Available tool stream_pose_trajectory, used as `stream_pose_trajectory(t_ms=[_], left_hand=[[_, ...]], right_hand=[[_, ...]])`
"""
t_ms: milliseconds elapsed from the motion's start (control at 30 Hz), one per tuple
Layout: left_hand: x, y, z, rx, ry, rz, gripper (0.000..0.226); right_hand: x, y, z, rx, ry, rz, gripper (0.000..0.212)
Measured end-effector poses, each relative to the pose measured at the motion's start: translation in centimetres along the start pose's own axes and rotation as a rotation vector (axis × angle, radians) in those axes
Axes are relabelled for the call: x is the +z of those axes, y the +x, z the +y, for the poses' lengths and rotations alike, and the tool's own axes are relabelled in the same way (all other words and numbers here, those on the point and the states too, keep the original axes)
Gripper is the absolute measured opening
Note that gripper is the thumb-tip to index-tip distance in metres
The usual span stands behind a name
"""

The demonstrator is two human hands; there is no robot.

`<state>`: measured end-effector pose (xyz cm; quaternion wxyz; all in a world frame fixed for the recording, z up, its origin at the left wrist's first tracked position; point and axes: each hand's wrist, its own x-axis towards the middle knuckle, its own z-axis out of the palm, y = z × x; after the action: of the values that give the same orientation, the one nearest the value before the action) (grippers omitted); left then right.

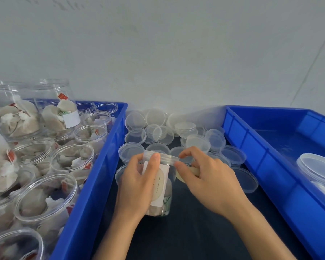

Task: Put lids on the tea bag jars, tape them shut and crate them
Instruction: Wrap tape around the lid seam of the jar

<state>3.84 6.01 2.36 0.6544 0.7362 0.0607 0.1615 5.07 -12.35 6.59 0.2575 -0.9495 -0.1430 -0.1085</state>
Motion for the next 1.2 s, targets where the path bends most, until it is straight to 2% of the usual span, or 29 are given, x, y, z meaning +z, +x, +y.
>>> stream_pose_trajectory(t_ms=[267, 400, 467, 633, 767, 833, 867, 967, 1100, 1200], left_hand=[[-0.3, 0.4, -0.3, -0.032, -0.128, -0.147, 0.059], [-0.1, 0.2, -0.6, -0.111, -0.193, -0.278, 0.071], [0.2, 0.0, -0.6, -0.100, -0.199, -0.303, 0.075], [0.4, 0.1, -0.3, 0.056, 0.069, -0.208, 0.058], [0.5, -0.3, 0.0, 0.067, 0.167, -0.113, 0.073], [1.1, -0.7, 0.2, 0.089, 0.192, -0.088, 0.051], [1.3, -0.8, 0.4, 0.095, 0.196, -0.087, 0.048], [1.4, -0.7, 0.5, 0.120, 0.205, -0.072, 0.049], [1.1, -0.5, 0.3, 0.148, 0.178, -0.028, 0.049], [0.9, -0.3, 0.1, 0.118, 0.149, -0.025, 0.052]], right_hand=[[-0.9, 0.0, -0.3, 0.016, 0.001, -0.084, 0.042], [-1.9, -0.4, -0.7, -0.006, -0.067, -0.128, 0.059], [-2.0, -0.7, -1.0, -0.019, -0.132, -0.101, 0.060], [-1.8, -1.4, -1.0, -0.037, -0.229, 0.029, 0.057], [-1.4, -1.3, -1.6, -0.063, -0.313, 0.115, 0.061], [-1.1, -1.2, -1.9, -0.074, -0.360, 0.138, 0.062], [-0.9, -1.3, -2.2, -0.080, -0.378, 0.142, 0.059], [-0.6, -1.6, -2.7, -0.055, -0.356, 0.130, 0.046], [-0.9, -1.6, -2.4, 0.070, -0.173, -0.006, 0.032], [-1.2, -1.6, -2.3, 0.076, -0.157, -0.002, 0.026]])
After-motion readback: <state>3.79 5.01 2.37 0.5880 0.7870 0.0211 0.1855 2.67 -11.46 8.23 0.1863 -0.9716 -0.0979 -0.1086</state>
